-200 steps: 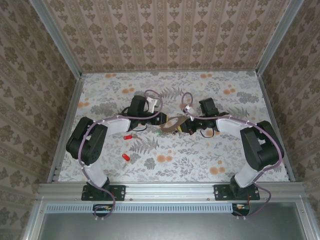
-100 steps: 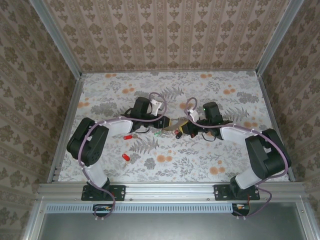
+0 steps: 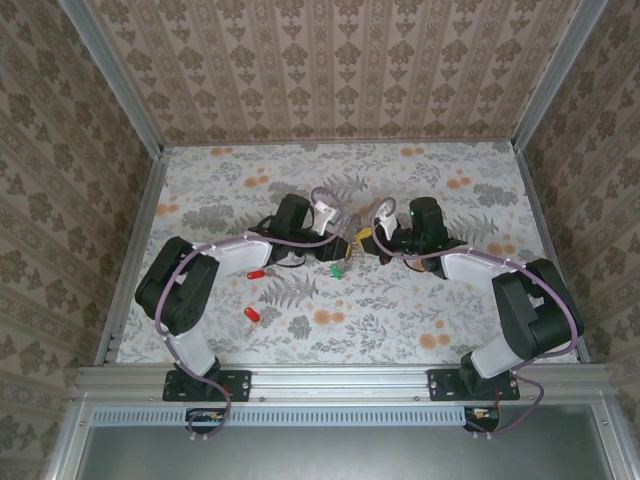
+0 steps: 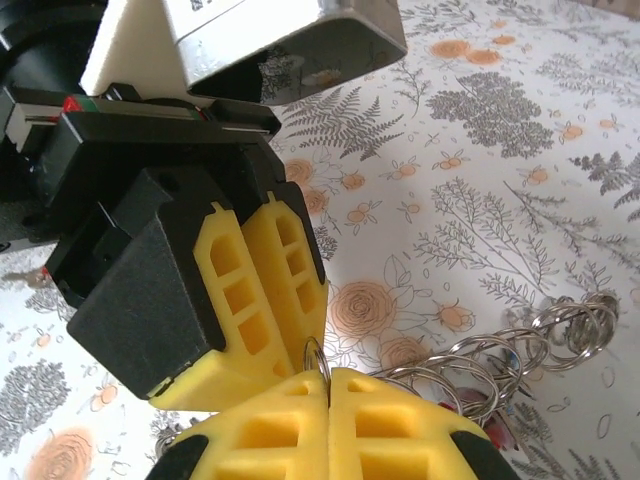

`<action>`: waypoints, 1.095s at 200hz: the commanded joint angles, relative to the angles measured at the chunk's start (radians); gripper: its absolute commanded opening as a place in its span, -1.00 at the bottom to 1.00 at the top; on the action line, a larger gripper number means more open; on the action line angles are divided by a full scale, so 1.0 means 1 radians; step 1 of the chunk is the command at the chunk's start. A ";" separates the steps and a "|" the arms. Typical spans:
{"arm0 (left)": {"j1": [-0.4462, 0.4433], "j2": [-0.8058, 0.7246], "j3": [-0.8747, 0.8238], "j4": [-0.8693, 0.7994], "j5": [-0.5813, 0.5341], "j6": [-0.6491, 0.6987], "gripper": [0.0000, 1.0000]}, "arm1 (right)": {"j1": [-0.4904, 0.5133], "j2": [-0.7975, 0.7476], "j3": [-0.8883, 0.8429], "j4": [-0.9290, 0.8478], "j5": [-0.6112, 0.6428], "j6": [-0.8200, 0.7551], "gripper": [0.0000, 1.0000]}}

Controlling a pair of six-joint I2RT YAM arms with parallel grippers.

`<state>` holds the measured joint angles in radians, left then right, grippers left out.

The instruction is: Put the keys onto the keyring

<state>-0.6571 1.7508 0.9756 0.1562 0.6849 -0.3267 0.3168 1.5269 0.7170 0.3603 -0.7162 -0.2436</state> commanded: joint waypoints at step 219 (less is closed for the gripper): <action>0.059 -0.079 -0.062 0.079 0.259 0.656 -0.18 | -0.022 -0.031 0.100 -0.394 -0.280 -0.592 -1.00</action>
<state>-0.5880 1.6592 0.8768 0.2607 0.8993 0.2504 0.3016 1.5192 0.8169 0.0002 -0.9371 -0.8101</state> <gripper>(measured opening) 0.413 0.060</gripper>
